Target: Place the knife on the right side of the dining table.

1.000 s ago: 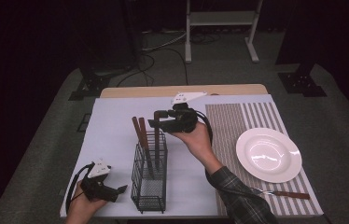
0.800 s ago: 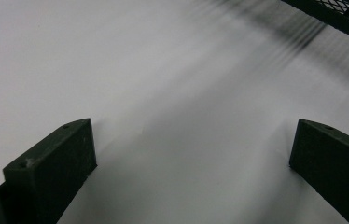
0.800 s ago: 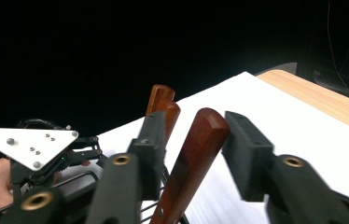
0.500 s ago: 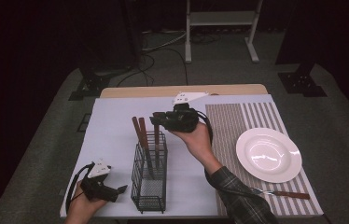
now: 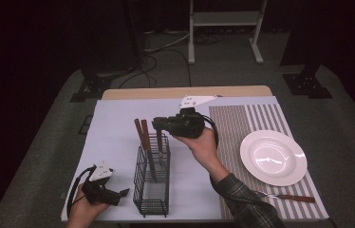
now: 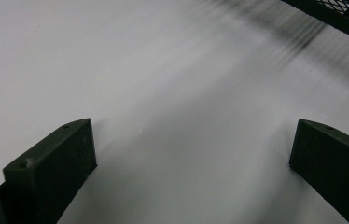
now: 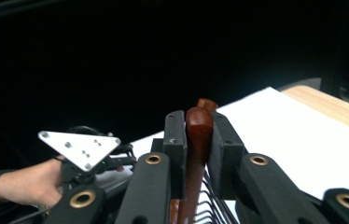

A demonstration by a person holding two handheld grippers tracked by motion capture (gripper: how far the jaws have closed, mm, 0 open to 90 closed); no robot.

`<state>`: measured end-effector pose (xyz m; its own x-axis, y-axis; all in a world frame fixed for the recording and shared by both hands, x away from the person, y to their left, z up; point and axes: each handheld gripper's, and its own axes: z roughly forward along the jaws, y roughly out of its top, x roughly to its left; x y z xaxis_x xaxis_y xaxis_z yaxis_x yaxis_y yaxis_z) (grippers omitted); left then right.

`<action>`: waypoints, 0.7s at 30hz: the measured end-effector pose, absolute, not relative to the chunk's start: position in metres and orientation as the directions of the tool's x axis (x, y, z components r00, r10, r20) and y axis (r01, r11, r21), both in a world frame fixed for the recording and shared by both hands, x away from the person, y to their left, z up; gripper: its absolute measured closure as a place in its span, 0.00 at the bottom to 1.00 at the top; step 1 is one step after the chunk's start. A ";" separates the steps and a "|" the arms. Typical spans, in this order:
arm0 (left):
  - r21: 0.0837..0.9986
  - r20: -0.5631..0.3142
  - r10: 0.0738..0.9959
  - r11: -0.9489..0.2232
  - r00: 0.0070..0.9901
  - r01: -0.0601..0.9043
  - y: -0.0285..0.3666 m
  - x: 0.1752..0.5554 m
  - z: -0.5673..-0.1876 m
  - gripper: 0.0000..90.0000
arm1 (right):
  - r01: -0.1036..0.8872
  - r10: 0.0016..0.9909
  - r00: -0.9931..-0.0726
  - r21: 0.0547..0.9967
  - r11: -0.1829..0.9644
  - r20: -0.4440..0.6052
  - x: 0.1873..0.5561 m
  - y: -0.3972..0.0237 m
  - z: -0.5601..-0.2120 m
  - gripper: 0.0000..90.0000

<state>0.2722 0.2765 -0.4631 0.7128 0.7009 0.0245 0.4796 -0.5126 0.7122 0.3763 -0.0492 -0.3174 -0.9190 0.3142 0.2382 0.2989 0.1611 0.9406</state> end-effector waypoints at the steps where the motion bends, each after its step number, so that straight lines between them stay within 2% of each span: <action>1: 0.712 0.025 0.701 -0.513 0.713 0.480 0.276 0.272 -0.463 0.00 | 0.287 0.316 -0.922 0.943 0.167 0.225 0.375 -0.049 -0.315 0.89; 11: 0.714 0.024 0.701 -0.511 0.712 0.479 0.276 0.272 -0.463 0.00 | 0.277 0.302 -0.926 0.951 0.135 0.227 0.375 -0.051 -0.305 0.89; 21: 0.712 0.024 0.701 -0.512 0.713 0.480 0.276 0.272 -0.463 0.00 | 0.240 0.301 -0.933 0.965 0.107 0.199 0.369 -0.052 -0.279 0.89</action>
<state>0.2722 0.2765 -0.4631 0.7129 0.7009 0.0243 0.4796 -0.5125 0.7123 0.3693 -0.0520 -0.2794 -0.9327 0.3009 0.1986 0.2400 0.1071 0.9648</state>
